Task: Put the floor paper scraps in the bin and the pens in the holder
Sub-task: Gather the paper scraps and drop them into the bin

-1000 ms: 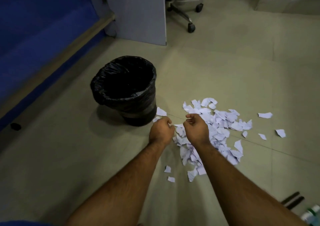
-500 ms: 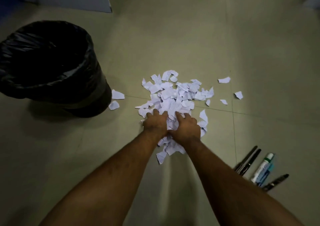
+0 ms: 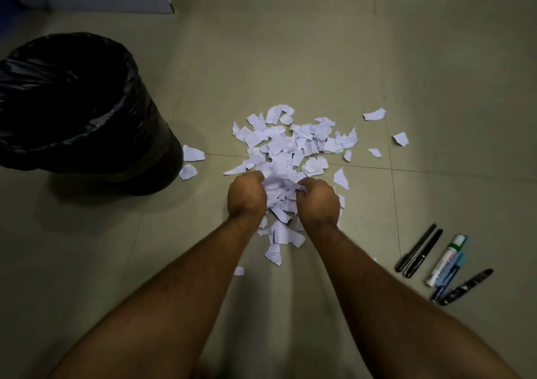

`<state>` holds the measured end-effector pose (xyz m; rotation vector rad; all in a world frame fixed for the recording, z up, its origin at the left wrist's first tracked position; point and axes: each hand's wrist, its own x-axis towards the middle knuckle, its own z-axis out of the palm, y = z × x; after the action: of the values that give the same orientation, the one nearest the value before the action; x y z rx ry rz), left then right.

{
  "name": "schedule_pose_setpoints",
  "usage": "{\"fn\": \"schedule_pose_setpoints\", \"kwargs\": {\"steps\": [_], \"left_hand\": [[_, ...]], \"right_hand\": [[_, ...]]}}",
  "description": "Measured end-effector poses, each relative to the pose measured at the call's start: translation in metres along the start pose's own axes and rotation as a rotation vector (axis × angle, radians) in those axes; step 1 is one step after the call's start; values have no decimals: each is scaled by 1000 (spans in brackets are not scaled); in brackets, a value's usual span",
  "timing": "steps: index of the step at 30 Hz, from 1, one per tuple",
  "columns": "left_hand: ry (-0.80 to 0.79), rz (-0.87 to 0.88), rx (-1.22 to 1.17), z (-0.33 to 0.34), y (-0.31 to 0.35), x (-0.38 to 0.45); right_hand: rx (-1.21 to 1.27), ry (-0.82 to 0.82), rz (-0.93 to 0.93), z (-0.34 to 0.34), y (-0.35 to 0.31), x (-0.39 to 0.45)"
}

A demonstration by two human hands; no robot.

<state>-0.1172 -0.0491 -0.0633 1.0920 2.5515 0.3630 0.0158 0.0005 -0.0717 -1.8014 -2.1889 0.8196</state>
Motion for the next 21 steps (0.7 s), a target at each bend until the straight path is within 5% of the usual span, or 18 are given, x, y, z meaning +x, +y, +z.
{"fn": "schedule_pose_setpoints", "kwargs": {"steps": [8,21], "left_hand": [[76,-99,-138,-50,27,6],[152,-84,-234,-189,37,35]], "right_hand": [[220,100,161,-26,-38,2],[400,148,42,-86,-151,4]]}}
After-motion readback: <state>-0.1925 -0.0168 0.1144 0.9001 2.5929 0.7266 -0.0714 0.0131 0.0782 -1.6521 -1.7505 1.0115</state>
